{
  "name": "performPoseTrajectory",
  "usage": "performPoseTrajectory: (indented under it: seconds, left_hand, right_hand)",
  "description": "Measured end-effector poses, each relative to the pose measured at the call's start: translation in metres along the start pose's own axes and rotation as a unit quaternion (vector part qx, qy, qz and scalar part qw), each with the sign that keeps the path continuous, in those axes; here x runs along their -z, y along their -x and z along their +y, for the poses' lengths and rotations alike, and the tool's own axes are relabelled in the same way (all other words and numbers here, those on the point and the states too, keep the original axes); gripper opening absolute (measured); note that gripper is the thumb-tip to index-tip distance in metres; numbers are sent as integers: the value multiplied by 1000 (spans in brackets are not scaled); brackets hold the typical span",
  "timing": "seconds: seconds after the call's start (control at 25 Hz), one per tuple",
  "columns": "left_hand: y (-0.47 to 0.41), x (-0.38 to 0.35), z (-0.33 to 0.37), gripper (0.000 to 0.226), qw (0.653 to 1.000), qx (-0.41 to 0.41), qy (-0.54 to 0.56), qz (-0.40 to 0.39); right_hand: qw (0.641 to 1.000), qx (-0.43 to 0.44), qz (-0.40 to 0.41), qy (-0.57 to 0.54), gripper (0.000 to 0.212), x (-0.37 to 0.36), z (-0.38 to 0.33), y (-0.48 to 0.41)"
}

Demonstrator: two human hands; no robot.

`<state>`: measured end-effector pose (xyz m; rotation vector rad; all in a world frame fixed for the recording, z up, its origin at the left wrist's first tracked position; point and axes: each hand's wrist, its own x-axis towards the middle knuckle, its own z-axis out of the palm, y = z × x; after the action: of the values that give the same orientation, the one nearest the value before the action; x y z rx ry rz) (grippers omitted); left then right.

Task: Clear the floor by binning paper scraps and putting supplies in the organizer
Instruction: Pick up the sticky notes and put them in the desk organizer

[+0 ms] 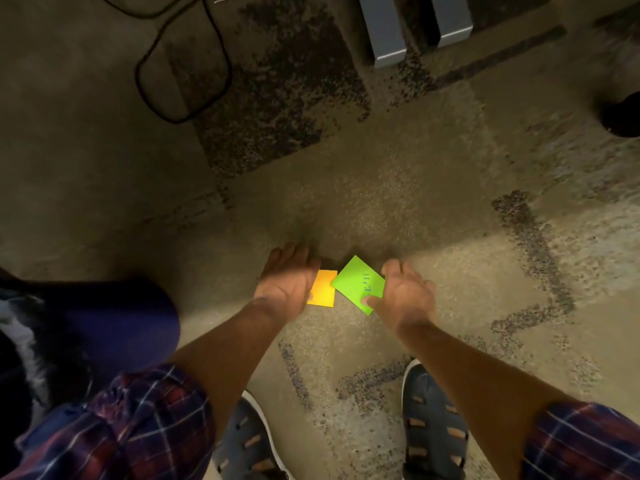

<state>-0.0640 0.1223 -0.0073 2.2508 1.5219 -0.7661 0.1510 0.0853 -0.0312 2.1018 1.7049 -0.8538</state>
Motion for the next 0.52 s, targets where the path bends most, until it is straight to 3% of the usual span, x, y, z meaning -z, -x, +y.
performPoseTrajectory:
  seconds: [0.12,0.2,0.32,0.52]
  left_hand:
    - [6,-2,-2,29,991,65,115,-21]
    - [15,-6,-5,16,957,128,258,-35]
    - [37,-12,-10,3,844,195,500,-21]
    - [86,25,-9,19,659,327,677,9]
  right_hand:
    - [1000,-20,-14,-9,57,-2,-3,4]
    - [999,-10,-20,-29,39,-3,-5,8]
    - [986,-32,-22,-161,16,4,-6,24]
    - [962,-13,48,-267,7,50,-14,65]
